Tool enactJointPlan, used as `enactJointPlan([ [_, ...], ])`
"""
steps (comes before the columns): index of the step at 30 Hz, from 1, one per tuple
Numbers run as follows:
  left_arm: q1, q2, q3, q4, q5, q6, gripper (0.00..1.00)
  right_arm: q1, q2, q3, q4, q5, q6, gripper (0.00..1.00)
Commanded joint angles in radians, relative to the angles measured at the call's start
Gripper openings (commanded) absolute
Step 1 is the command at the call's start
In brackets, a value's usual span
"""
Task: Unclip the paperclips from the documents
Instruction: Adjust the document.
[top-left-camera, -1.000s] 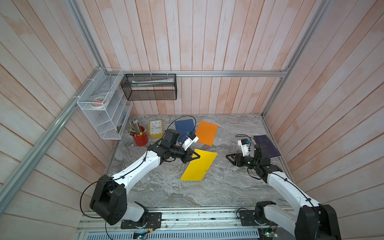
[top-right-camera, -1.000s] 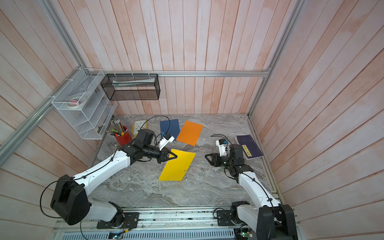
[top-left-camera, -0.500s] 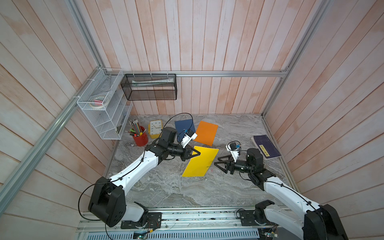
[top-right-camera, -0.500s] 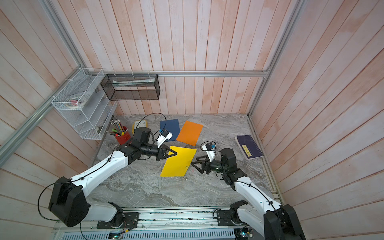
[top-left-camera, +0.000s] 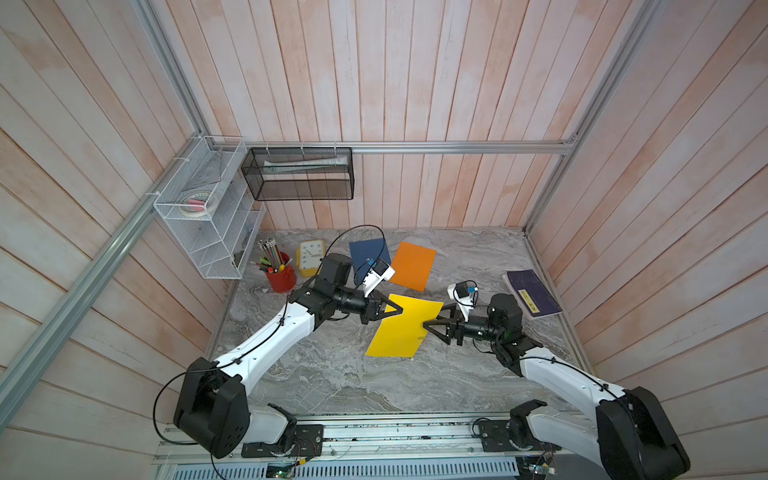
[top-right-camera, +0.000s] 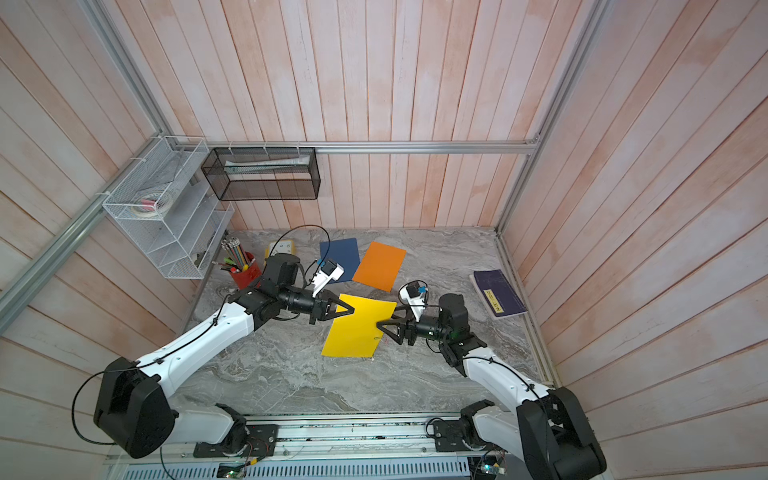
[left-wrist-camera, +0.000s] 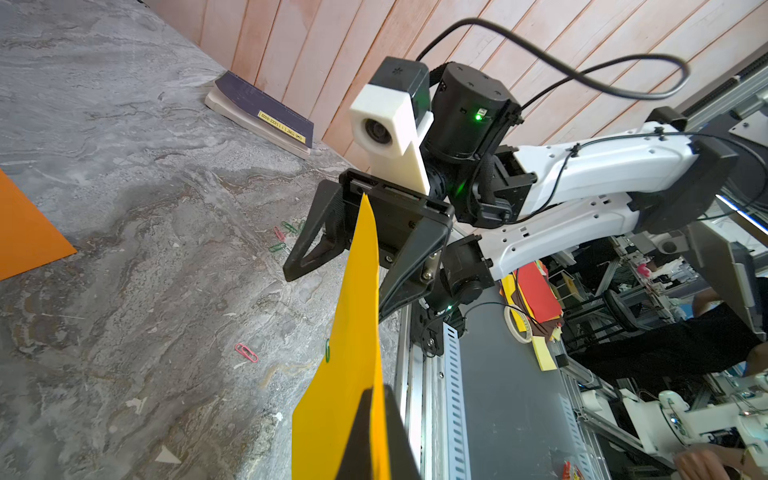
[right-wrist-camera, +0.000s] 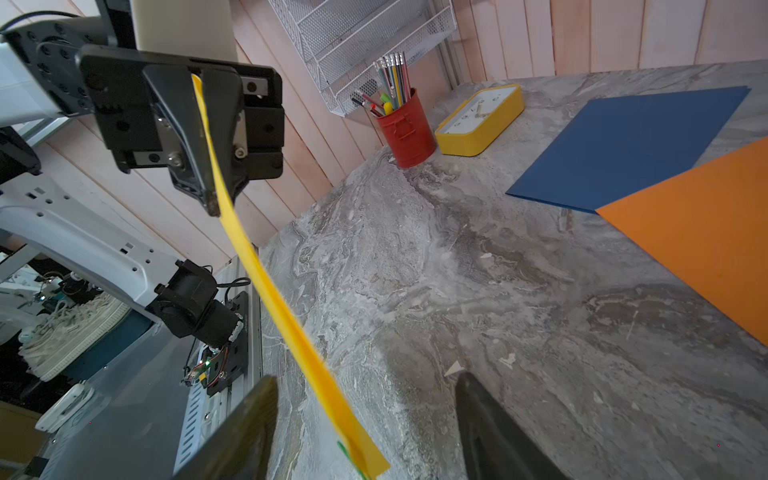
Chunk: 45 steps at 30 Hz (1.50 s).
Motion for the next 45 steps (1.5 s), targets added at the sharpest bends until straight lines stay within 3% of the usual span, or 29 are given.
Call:
enactJointPlan([
  [1, 0.003, -0.020, 0.021, -0.010, 0.040, -0.005, 0.00, 0.004, 0.013, -0.007, 0.124, -0.091, 0.030, 0.69],
  [9, 0.004, -0.012, 0.020, -0.007, 0.062, -0.005, 0.00, 0.004, 0.041, -0.013, 0.227, -0.189, 0.099, 0.60],
  [17, 0.003, -0.016, 0.019, -0.010, 0.055, -0.003, 0.00, 0.004, 0.049, -0.012, 0.253, -0.224, 0.128, 0.45],
  [32, 0.003, -0.013, 0.020, -0.015, 0.046, 0.003, 0.00, 0.004, 0.050, 0.000, 0.226, -0.223, 0.133, 0.08],
  [39, 0.003, -0.014, 0.022, -0.013, 0.035, 0.003, 0.00, 0.005, 0.052, 0.015, 0.198, -0.224, 0.128, 0.00],
  [45, 0.004, -0.016, 0.024, -0.016, 0.028, 0.003, 0.00, 0.001, 0.051, 0.023, 0.192, -0.224, 0.133, 0.00],
])
